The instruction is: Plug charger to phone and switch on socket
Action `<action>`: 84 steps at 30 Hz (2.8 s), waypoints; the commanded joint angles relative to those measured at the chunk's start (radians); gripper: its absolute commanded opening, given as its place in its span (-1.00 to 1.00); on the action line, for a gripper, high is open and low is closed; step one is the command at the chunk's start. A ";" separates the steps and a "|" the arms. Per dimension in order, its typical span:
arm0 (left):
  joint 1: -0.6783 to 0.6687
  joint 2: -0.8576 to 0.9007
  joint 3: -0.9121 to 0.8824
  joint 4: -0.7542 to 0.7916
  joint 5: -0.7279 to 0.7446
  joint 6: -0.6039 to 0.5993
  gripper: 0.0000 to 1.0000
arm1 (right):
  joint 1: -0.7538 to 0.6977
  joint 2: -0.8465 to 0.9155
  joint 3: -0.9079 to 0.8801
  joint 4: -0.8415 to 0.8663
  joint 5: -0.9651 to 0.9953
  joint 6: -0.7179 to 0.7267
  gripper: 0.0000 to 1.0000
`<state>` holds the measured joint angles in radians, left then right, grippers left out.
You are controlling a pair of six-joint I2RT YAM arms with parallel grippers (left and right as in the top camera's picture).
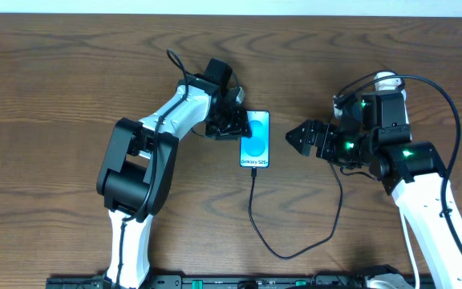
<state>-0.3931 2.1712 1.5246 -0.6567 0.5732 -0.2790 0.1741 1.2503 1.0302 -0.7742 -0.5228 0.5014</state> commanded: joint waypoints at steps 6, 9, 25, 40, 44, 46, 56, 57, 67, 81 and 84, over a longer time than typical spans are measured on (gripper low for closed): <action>0.005 -0.003 -0.002 -0.052 -0.138 0.016 0.07 | 0.004 0.007 0.003 -0.033 0.040 -0.035 0.98; 0.016 -0.018 -0.001 -0.087 -0.141 0.016 0.18 | 0.004 0.007 0.003 -0.041 0.043 -0.035 0.99; 0.117 -0.488 0.034 -0.146 -0.619 0.016 0.88 | 0.003 0.009 0.004 -0.056 0.046 -0.087 0.99; 0.120 -0.583 0.034 -0.147 -0.723 0.016 0.89 | -0.106 0.431 0.793 -0.669 0.619 -0.153 0.99; 0.120 -0.583 0.034 -0.147 -0.723 0.016 0.89 | -0.167 0.535 0.938 -0.681 0.771 -0.136 0.99; 0.120 -0.583 0.034 -0.147 -0.723 0.016 0.89 | -0.188 0.547 0.954 -0.653 0.776 -0.138 0.98; 0.120 -0.583 0.034 -0.146 -0.723 0.016 0.89 | -0.338 0.601 0.863 -0.425 0.871 -0.112 0.99; 0.120 -0.583 0.034 -0.147 -0.723 0.016 0.89 | -0.361 0.613 0.852 -0.412 0.861 -0.113 0.98; 0.120 -0.583 0.034 -0.147 -0.723 0.016 0.90 | -0.566 0.738 0.820 -0.374 0.560 -0.122 0.99; 0.120 -0.583 0.034 -0.147 -0.723 0.016 0.90 | -0.637 0.983 0.819 -0.312 0.481 -0.148 0.99; 0.120 -0.583 0.034 -0.147 -0.723 0.016 0.90 | -0.639 1.007 0.819 -0.278 0.455 -0.146 0.98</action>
<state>-0.2768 1.5845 1.5543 -0.8040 -0.1341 -0.2646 -0.4541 2.2459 1.8507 -1.0676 -0.0223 0.3698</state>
